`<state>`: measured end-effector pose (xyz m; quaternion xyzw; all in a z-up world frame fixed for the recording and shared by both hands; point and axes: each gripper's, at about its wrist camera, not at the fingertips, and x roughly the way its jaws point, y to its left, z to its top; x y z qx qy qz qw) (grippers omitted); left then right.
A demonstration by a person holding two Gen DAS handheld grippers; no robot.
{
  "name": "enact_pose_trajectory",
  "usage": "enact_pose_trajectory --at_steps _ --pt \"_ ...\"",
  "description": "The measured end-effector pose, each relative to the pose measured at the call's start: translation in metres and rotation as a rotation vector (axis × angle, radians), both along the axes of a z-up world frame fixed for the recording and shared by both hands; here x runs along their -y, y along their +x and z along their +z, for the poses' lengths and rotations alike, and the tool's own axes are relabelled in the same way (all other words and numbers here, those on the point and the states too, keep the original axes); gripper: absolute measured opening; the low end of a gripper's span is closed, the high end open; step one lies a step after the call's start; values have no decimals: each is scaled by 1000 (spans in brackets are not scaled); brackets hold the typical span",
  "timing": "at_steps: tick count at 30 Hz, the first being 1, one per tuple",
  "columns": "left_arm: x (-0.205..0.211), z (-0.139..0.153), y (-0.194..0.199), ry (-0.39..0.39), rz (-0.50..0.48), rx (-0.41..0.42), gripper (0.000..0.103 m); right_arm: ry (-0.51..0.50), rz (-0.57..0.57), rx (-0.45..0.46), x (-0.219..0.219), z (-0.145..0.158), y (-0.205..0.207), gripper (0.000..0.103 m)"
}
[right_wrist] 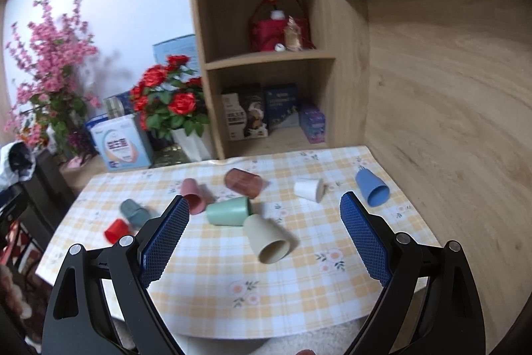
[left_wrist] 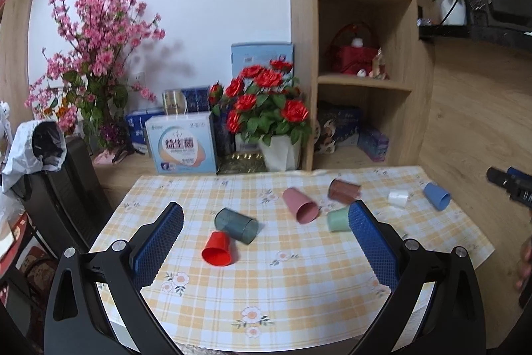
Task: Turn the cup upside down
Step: 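Move the left gripper toward the dark teal cup lying on its side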
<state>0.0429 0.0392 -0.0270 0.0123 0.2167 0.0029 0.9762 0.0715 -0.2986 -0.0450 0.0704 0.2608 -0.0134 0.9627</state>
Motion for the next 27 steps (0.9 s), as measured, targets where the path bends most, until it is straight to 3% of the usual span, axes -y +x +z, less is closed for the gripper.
enact_pose_trajectory --at_steps 14,27 --pt "-62 -70 88 -113 76 -226 97 23 -79 -178 21 -78 95 89" --pt "-62 -111 138 -135 111 -355 97 46 -97 -275 38 -125 124 89"
